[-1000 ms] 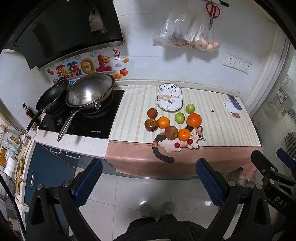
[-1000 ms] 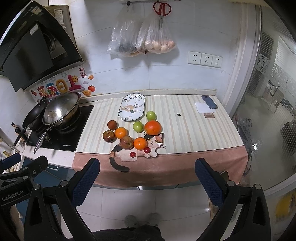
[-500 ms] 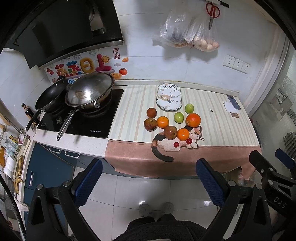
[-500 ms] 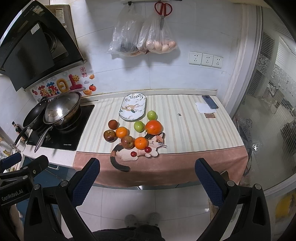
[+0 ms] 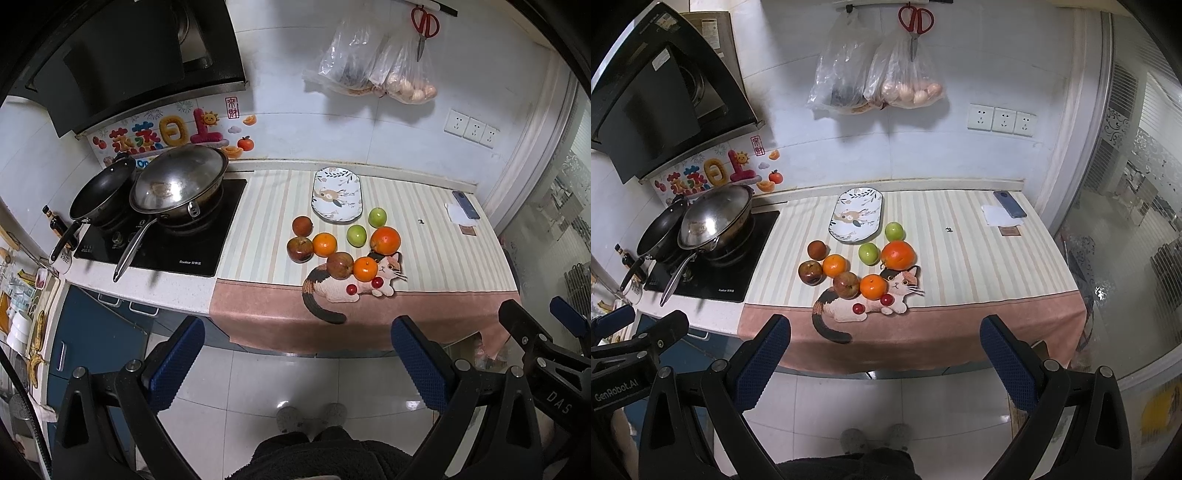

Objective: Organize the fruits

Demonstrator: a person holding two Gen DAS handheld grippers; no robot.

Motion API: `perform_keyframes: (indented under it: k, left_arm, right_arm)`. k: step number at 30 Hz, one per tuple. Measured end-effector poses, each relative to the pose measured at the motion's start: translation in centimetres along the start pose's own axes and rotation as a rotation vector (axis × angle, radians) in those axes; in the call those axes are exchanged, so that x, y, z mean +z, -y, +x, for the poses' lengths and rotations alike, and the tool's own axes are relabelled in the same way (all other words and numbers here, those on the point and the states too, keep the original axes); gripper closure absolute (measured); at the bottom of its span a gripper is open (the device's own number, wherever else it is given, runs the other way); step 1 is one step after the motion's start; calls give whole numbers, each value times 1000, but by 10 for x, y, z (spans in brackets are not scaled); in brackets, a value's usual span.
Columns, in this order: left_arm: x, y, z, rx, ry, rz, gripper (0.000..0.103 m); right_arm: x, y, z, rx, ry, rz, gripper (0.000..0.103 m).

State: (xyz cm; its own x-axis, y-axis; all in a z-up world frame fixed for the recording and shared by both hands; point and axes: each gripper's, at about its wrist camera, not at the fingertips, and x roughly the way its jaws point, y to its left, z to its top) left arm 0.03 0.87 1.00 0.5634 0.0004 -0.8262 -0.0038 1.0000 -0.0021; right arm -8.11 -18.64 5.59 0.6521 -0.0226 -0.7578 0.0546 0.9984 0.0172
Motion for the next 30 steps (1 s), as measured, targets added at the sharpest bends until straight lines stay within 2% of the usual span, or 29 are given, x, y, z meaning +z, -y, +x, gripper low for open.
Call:
perform_keyframes:
  k: [23,30]
  left_arm:
    - [14,-2,2,-15,17,8,0]
    - [31,-22,37,-9,43,-3,0]
  right_arm:
    - [9,0,-1,12,9,34,0]
    - [15,4,26,71,-12,144,0]
